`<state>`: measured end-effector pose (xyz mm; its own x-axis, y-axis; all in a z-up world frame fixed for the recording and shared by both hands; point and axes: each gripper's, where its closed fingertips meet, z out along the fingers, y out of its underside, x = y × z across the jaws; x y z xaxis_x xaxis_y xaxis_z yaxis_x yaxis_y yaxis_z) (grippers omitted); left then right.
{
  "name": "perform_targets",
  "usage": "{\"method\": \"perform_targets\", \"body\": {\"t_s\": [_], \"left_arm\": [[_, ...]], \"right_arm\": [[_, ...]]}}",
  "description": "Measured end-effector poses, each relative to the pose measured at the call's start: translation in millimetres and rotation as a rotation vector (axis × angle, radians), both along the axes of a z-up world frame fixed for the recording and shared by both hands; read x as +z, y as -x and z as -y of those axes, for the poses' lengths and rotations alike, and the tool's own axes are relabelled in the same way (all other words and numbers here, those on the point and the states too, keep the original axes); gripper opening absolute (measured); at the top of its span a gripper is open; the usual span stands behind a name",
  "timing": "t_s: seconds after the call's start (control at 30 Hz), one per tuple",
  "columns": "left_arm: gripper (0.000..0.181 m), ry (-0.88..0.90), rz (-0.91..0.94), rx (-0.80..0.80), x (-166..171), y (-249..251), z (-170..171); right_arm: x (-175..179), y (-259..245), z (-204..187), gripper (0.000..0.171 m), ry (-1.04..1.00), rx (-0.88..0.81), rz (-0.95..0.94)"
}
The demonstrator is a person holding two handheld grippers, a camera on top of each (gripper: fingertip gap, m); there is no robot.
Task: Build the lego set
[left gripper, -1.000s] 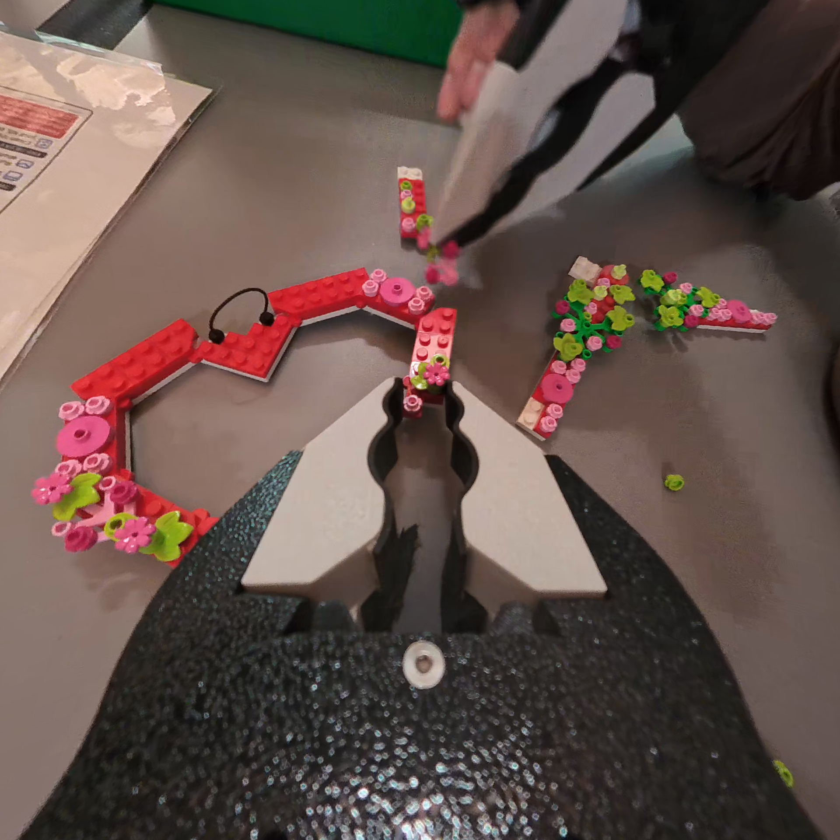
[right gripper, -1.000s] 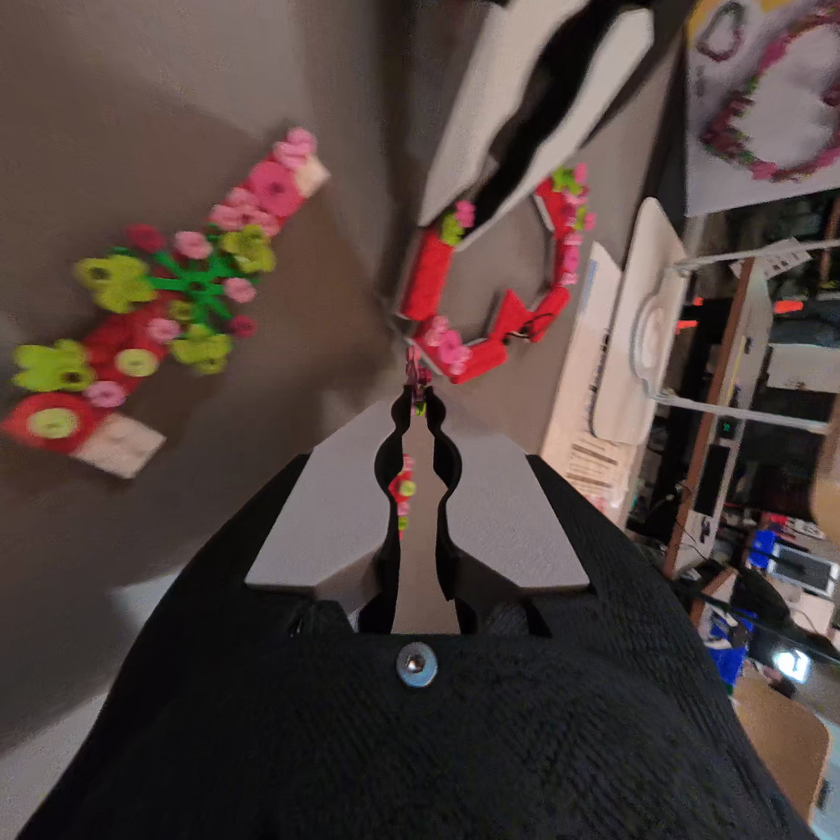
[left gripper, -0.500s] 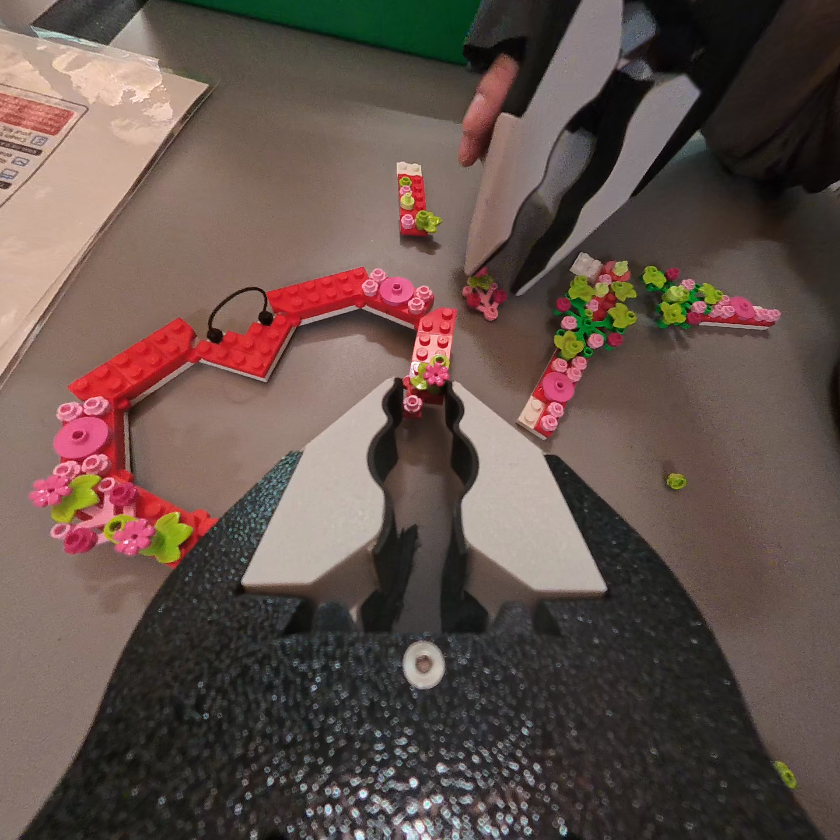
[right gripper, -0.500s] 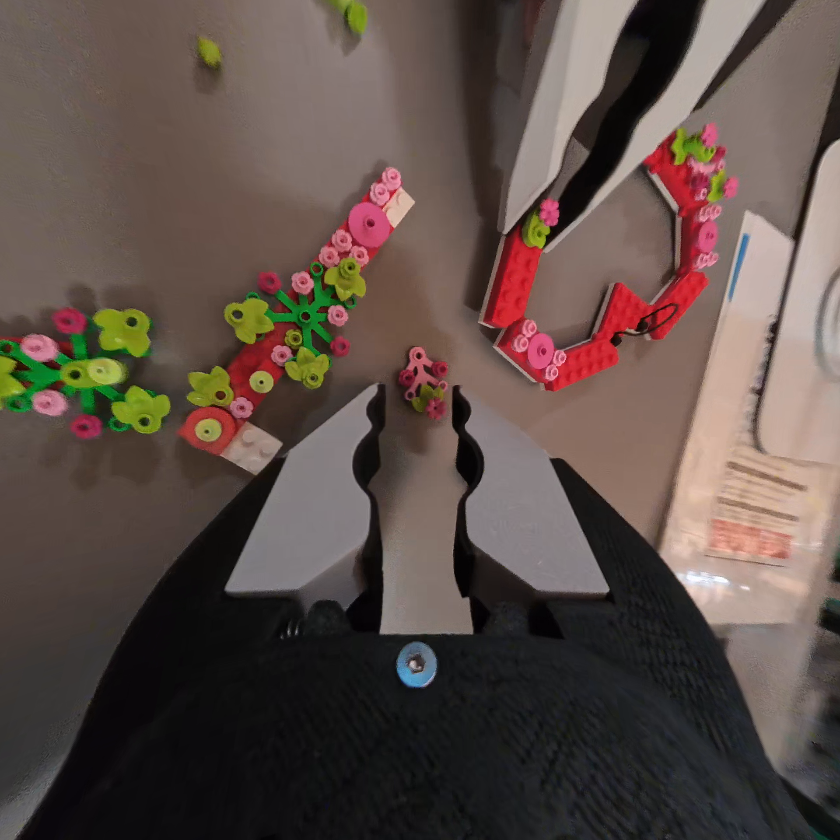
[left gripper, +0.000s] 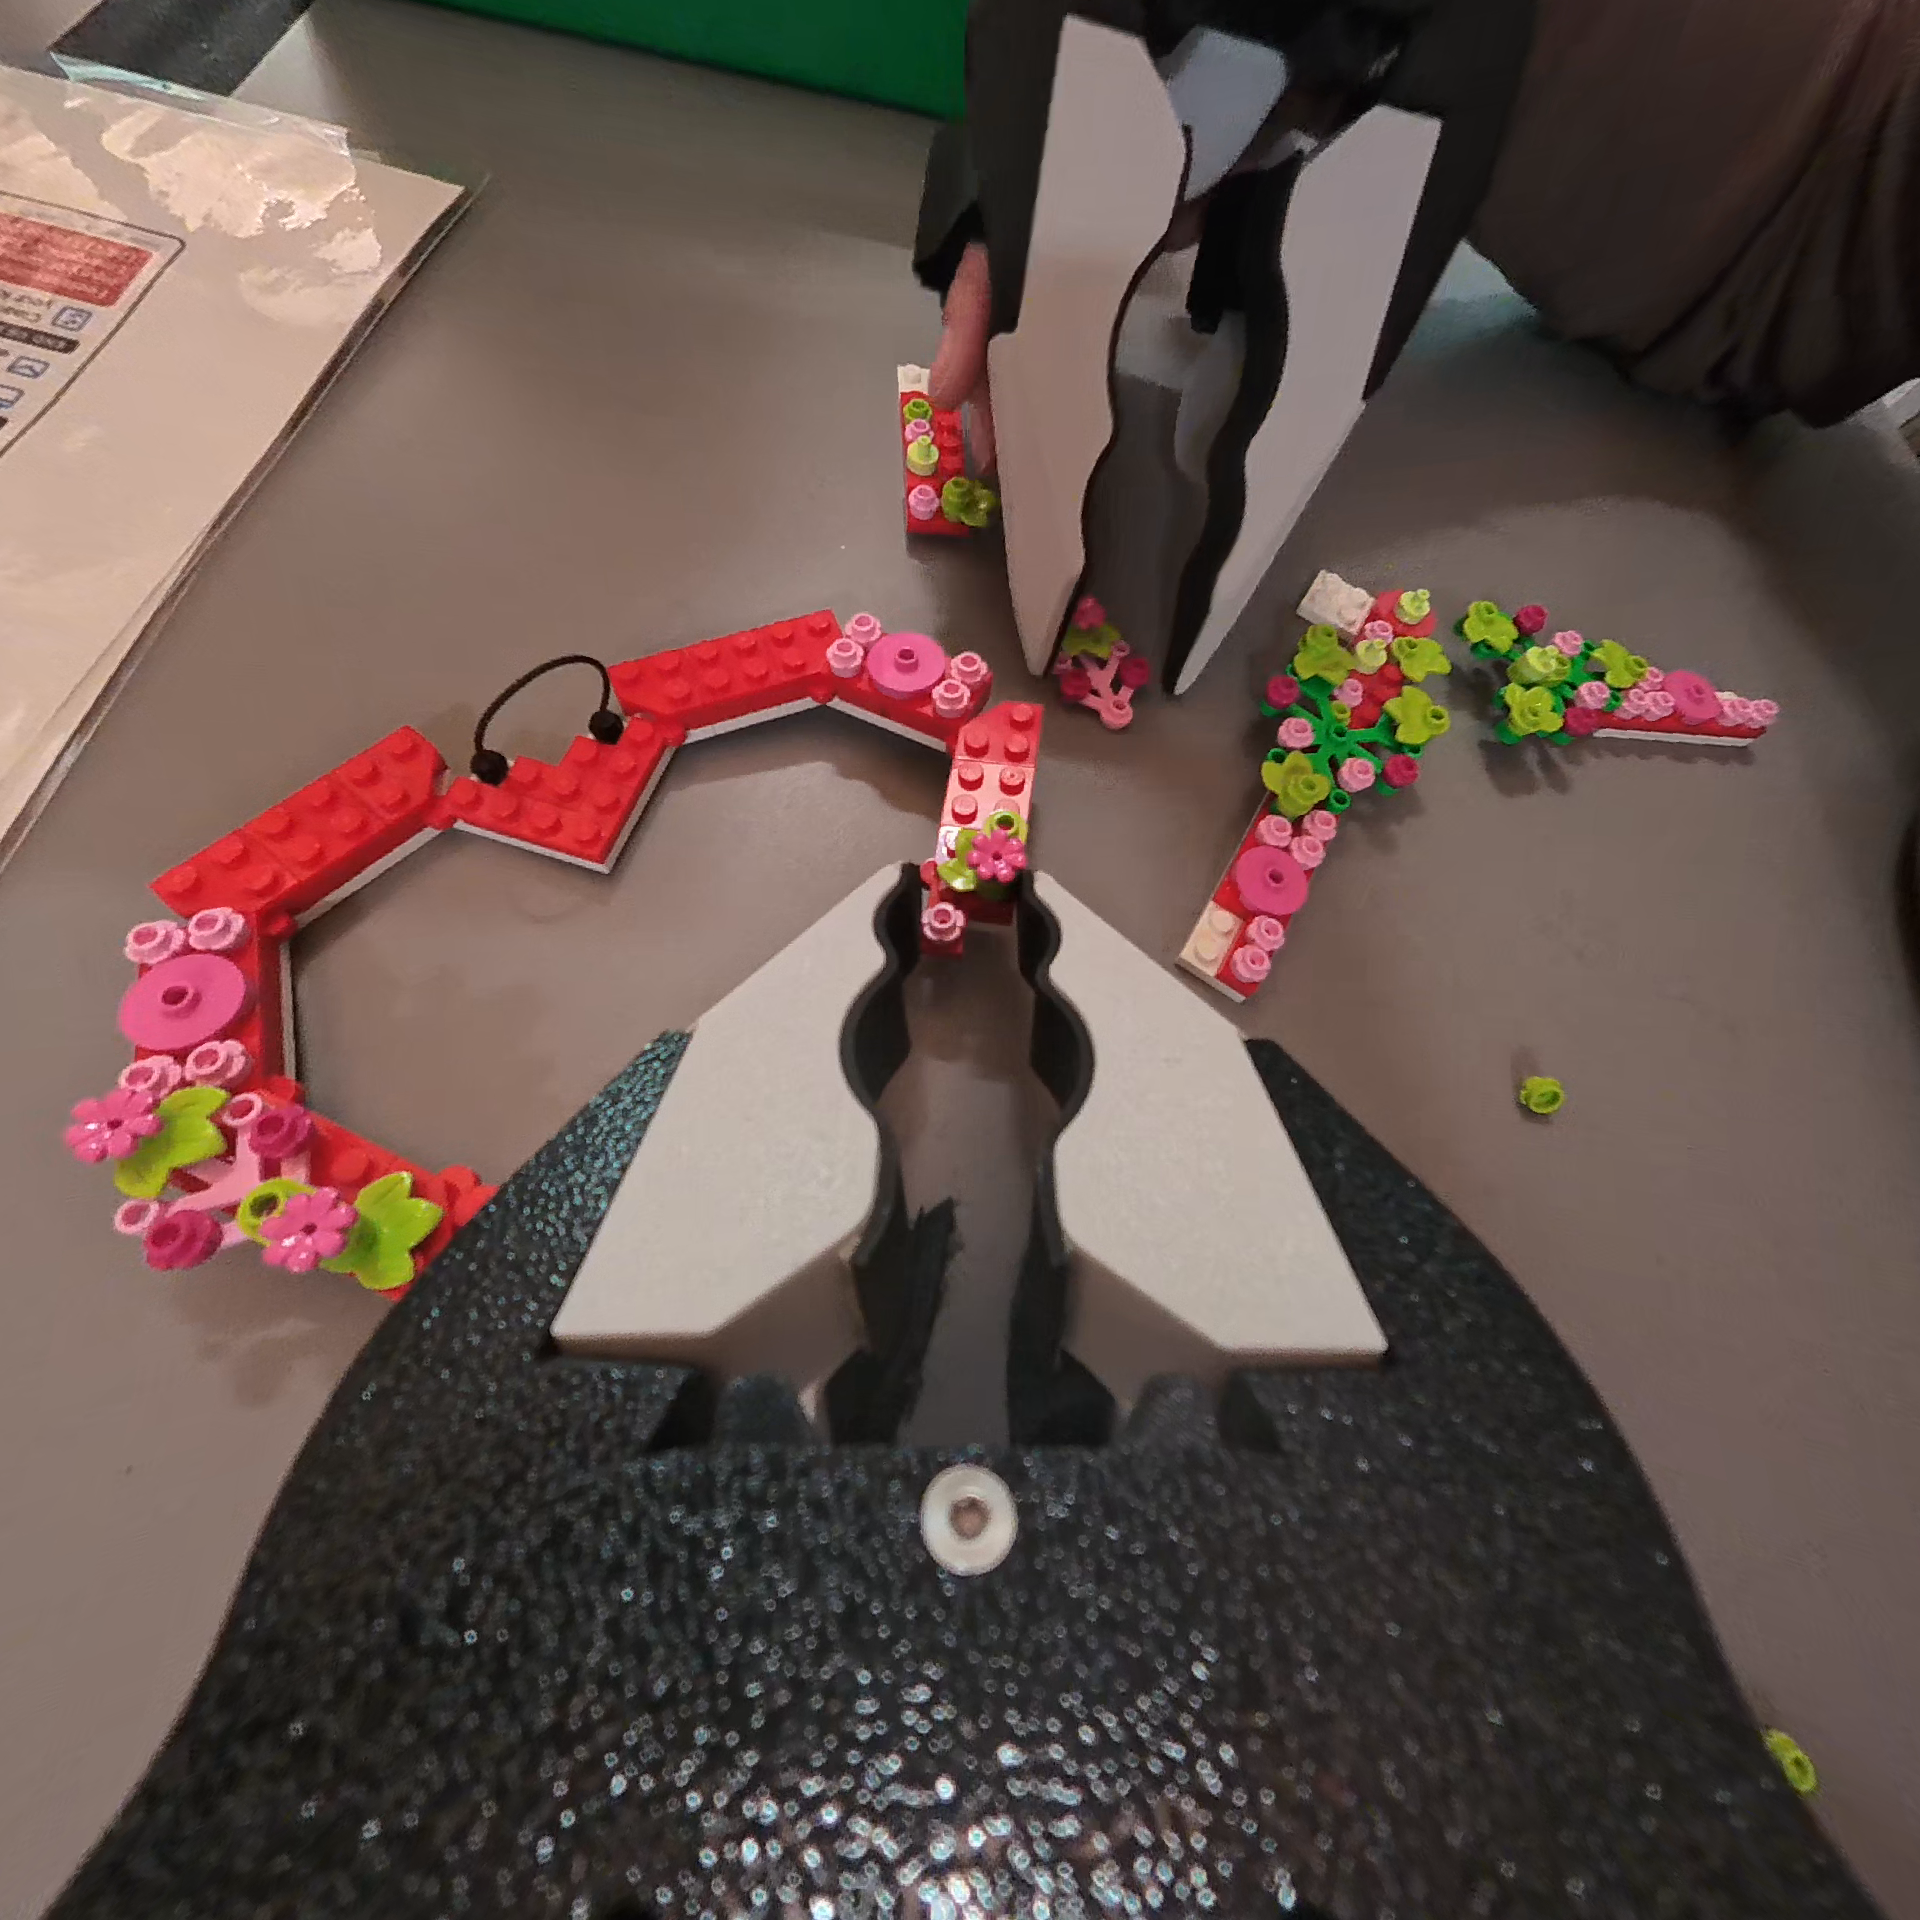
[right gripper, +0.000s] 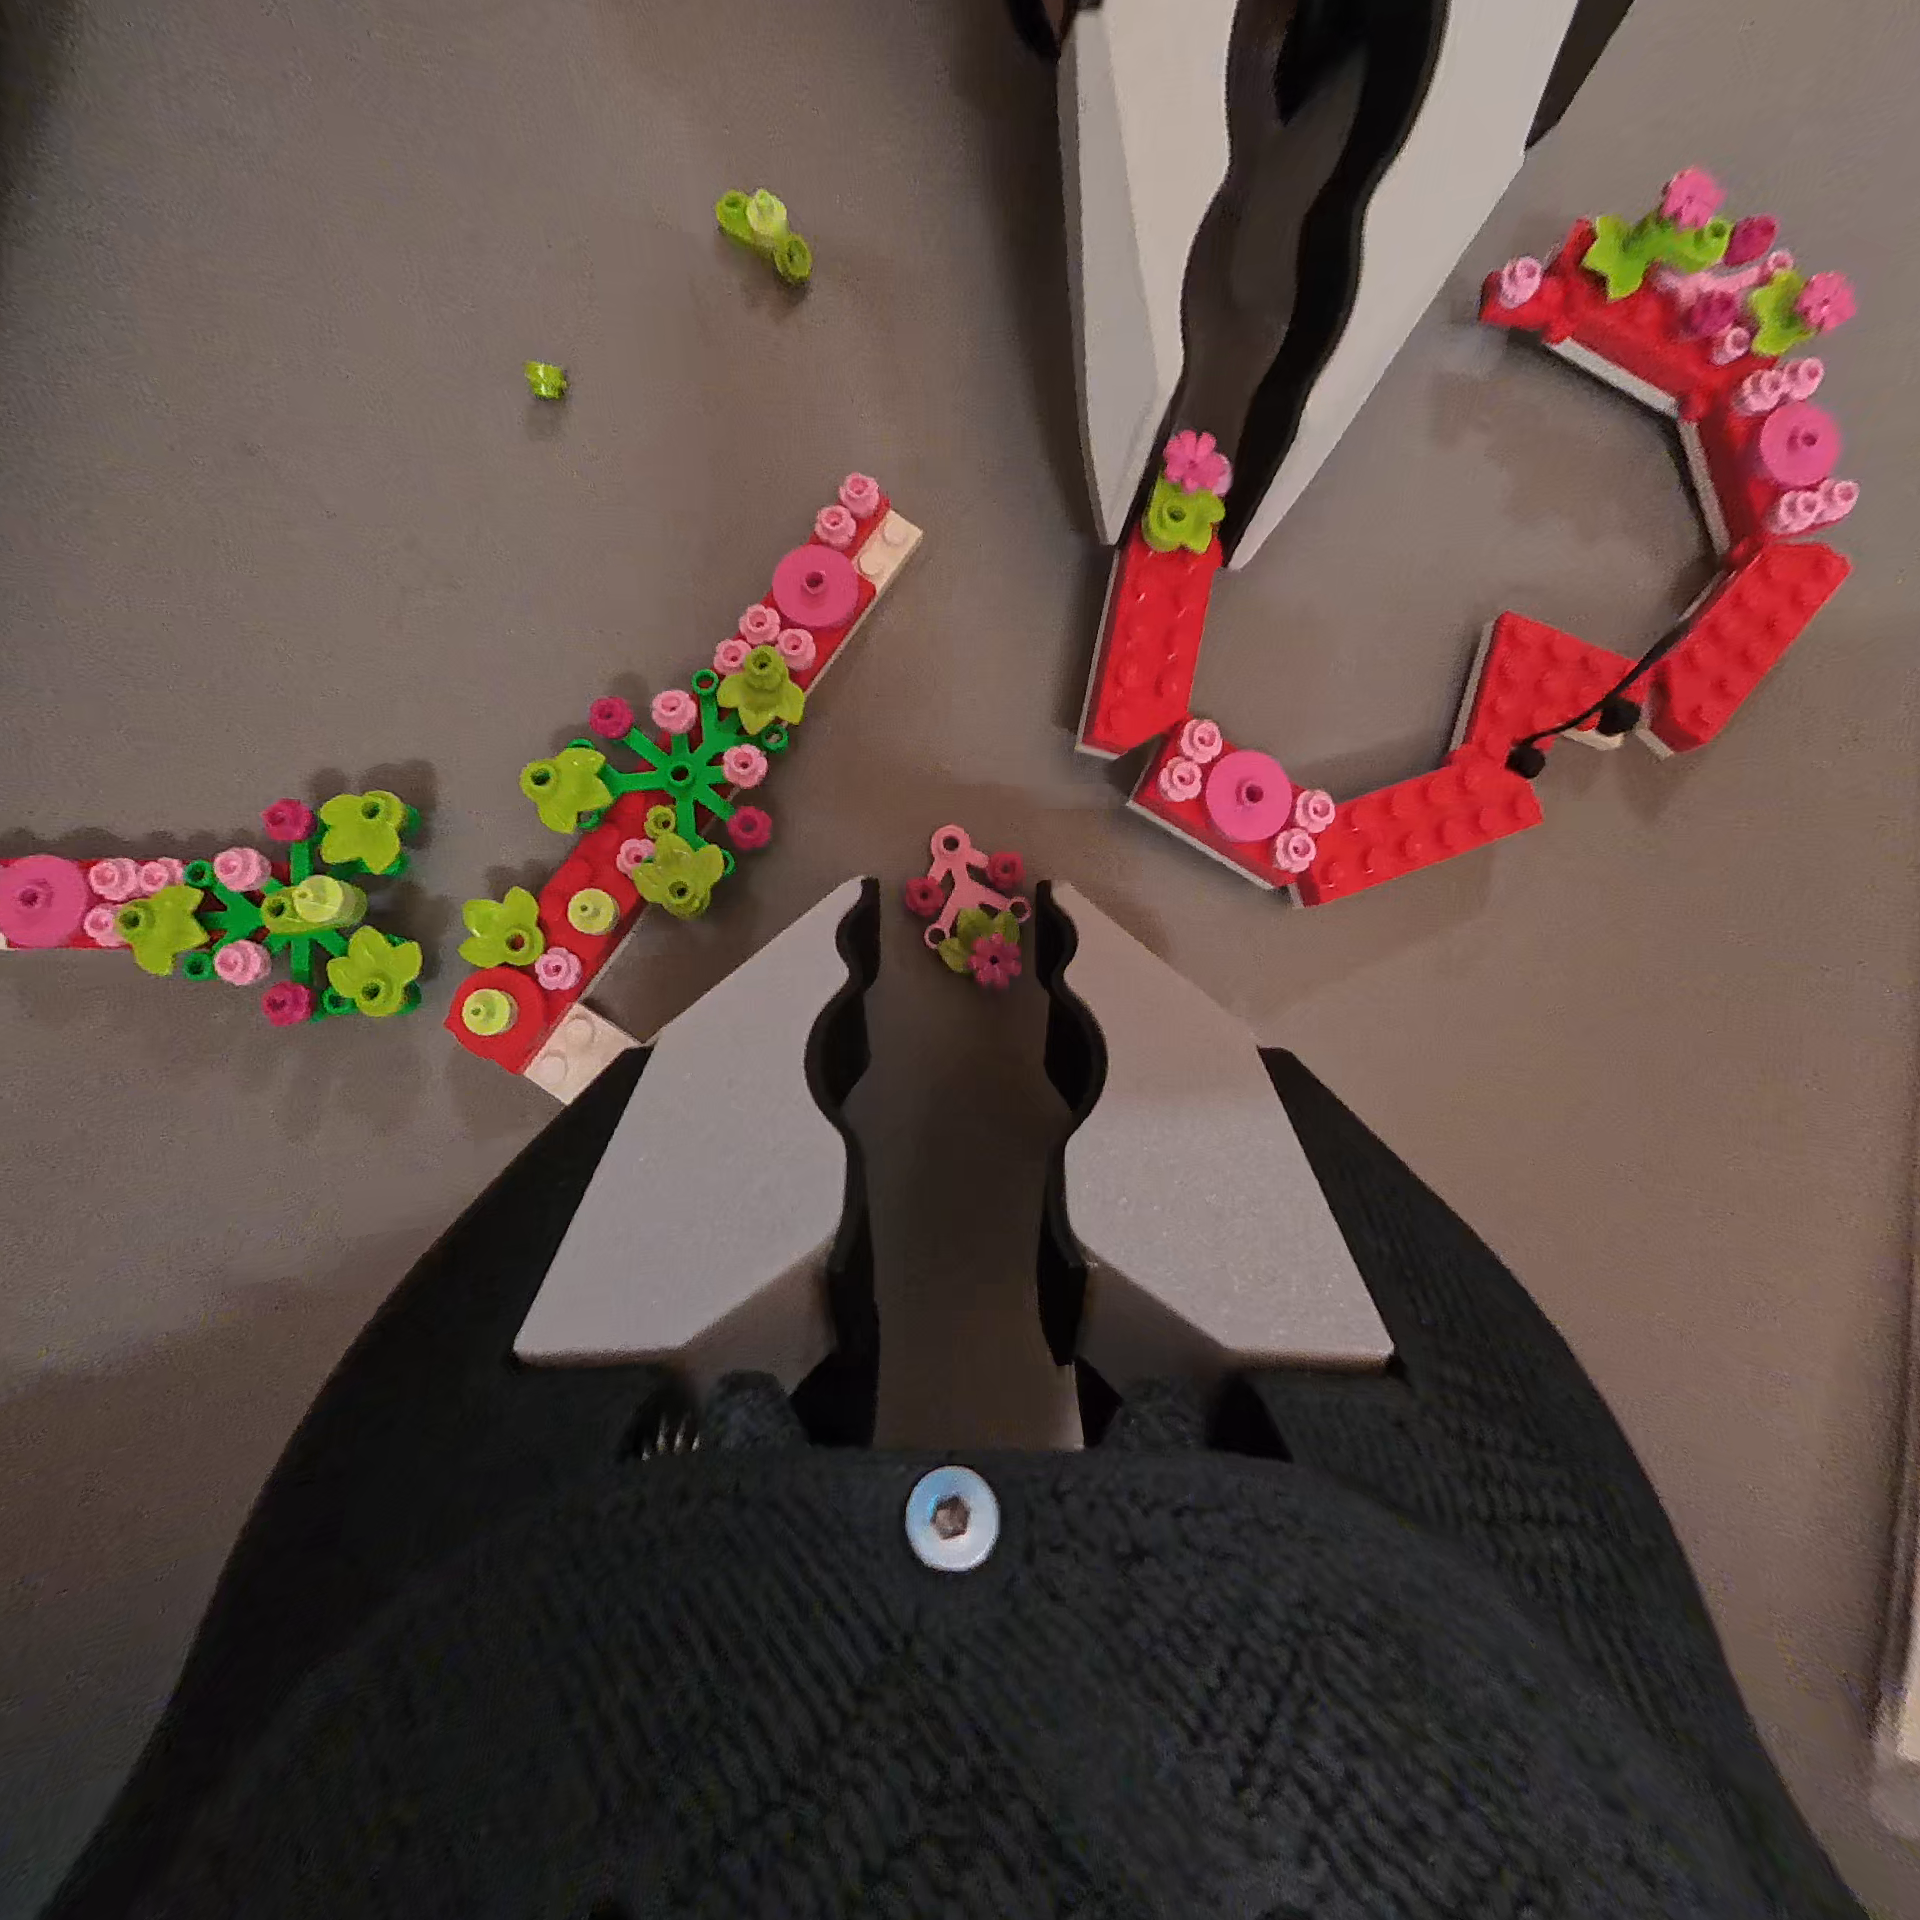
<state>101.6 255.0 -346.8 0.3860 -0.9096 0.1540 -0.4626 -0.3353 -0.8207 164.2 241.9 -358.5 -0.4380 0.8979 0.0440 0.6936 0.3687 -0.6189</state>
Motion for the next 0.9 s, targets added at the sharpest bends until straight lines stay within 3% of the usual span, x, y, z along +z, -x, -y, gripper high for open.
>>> {"method": "perform_targets", "body": {"t_s": [0.03,0.23,0.43,0.57,0.9], "left_arm": [[0.016,0.000,0.000,0.000,0.0,0.0,0.0],[0.016,0.001,0.000,0.000,-0.1,0.0,0.0],[0.016,-0.016,0.002,0.001,1.1,-0.4,-0.1],[0.016,-0.016,0.008,0.001,2.0,-0.3,-0.2],[0.016,-0.014,0.011,0.007,2.4,0.1,-1.0]], "right_arm": [[-0.3,-0.2,0.6,0.026,0.025,0.001,-0.002],[1.7,0.5,1.9,0.023,0.069,0.000,-0.010],[45.5,32.2,5.5,0.023,0.196,-0.078,-0.218],[34.4,45.8,-12.8,0.023,0.089,-0.191,-0.166],[26.0,52.6,-16.1,0.023,0.052,-0.223,-0.080]]}}
